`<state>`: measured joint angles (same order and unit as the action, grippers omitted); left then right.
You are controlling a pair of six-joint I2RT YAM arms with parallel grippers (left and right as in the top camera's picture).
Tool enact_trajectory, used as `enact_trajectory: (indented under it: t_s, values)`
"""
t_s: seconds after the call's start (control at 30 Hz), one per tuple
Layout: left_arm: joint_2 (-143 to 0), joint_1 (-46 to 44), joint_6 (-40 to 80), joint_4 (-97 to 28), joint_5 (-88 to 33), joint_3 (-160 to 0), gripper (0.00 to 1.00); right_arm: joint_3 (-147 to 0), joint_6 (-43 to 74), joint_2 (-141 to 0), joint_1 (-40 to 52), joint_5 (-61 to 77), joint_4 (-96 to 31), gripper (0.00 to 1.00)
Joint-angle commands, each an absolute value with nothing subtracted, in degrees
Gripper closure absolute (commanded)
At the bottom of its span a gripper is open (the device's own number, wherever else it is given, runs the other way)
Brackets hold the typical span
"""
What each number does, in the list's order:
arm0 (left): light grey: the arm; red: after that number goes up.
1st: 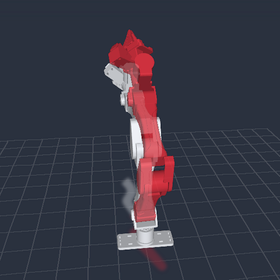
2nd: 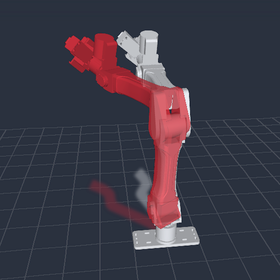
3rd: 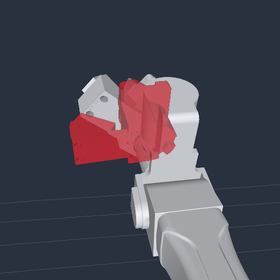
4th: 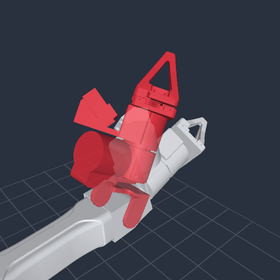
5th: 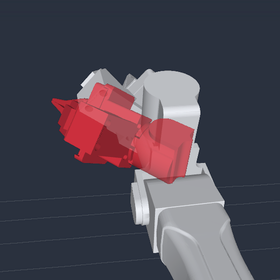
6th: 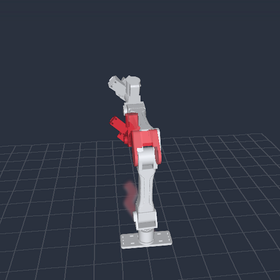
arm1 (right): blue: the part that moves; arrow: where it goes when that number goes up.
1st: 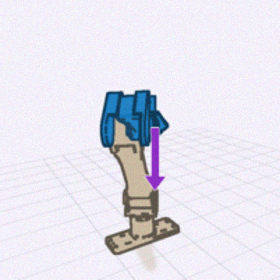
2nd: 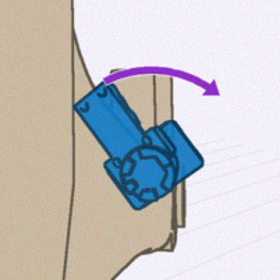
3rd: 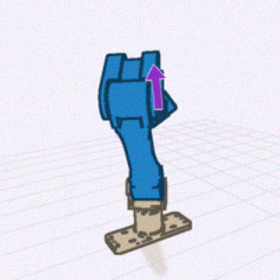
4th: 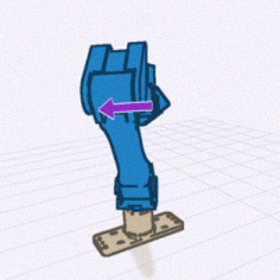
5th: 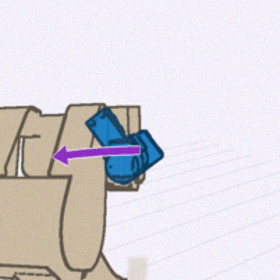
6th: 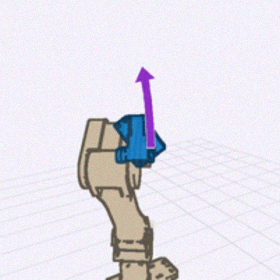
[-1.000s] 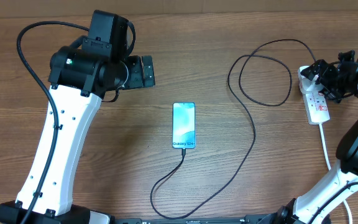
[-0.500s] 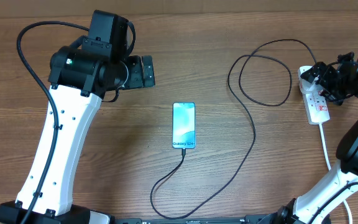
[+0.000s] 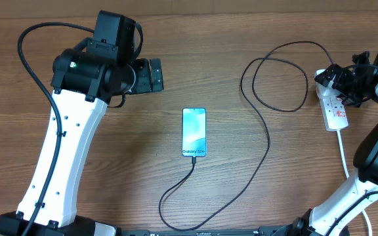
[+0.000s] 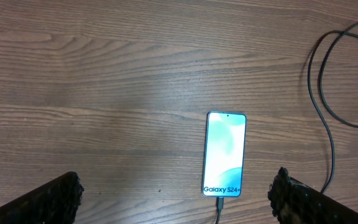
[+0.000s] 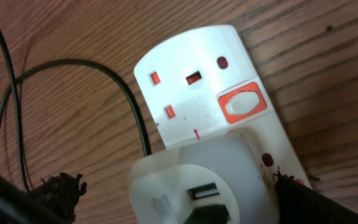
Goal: Plug charger to phone and switch on socket
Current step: 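Hold the right gripper pressed on the orange switch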
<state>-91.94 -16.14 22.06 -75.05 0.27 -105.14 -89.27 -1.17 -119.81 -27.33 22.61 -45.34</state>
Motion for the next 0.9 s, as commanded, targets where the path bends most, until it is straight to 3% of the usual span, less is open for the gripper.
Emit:
enact_trajectory:
  t_s: [0.0, 0.87]
  values:
    - [-92.2, -16.5, 21.0, -75.0, 1.1, -105.6, 0.0, -90.4, -2.0, -120.2, -27.0, 20.6, -45.6, 0.0]
    - [-92.2, -16.5, 21.0, -75.0, 1.0, -105.6, 0.0, -90.0, -1.6, -120.7, -24.7, 22.7, -46.9, 0.0]
